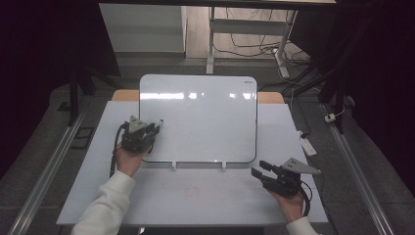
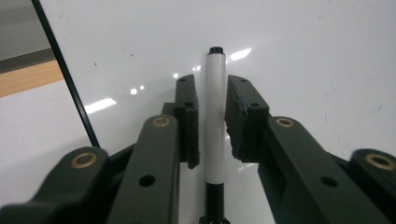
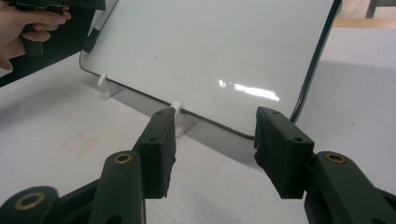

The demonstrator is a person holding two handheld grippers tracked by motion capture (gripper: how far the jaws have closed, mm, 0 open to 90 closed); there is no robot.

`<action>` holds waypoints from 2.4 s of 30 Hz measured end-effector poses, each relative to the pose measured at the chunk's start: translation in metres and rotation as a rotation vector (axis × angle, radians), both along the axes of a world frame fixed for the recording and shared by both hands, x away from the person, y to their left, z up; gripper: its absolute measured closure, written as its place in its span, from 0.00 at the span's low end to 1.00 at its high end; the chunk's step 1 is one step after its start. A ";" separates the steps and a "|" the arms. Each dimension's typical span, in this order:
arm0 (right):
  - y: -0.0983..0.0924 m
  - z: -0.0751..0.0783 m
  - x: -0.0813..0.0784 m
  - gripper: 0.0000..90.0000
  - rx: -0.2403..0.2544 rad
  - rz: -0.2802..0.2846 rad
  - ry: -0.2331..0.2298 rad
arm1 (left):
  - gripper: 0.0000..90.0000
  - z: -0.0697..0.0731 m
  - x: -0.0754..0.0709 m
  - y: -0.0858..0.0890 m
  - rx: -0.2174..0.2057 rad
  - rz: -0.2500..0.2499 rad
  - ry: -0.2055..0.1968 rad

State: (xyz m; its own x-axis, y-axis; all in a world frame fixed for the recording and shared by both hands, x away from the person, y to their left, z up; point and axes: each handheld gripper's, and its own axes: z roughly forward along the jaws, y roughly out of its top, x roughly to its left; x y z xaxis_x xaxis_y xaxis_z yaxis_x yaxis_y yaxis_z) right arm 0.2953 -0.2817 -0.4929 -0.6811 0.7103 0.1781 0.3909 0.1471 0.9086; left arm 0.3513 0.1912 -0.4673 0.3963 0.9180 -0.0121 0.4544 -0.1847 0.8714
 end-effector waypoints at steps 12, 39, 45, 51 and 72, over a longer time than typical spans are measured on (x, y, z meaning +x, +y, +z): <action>-0.006 -0.001 0.003 0.52 -0.016 0.011 -0.007 | 0.49 0.011 -0.028 0.016 -0.115 -0.199 0.056; -0.022 -0.007 0.001 0.52 -0.165 -0.011 -0.073 | 0.35 -0.034 -0.108 0.066 -0.118 -0.267 0.182; -0.023 -0.013 0.000 0.50 -0.229 -0.005 -0.090 | 0.34 -0.040 -0.116 0.069 -0.100 -0.274 0.191; -0.023 -0.017 0.001 0.50 -0.256 0.000 -0.088 | 0.33 -0.045 -0.115 0.070 -0.092 -0.269 0.210; -0.023 -0.018 0.002 0.48 -0.257 0.004 -0.086 | 0.32 -0.048 -0.110 0.066 -0.075 -0.265 0.222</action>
State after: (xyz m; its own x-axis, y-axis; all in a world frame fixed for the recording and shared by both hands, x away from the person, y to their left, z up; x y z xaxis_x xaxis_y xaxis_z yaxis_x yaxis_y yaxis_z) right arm 0.2970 -0.3045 -0.5109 -0.6887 0.7220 -0.0661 0.3131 0.3784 0.8711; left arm 0.2413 0.2576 -0.5149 0.6011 0.7767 -0.1883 0.5790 -0.2609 0.7724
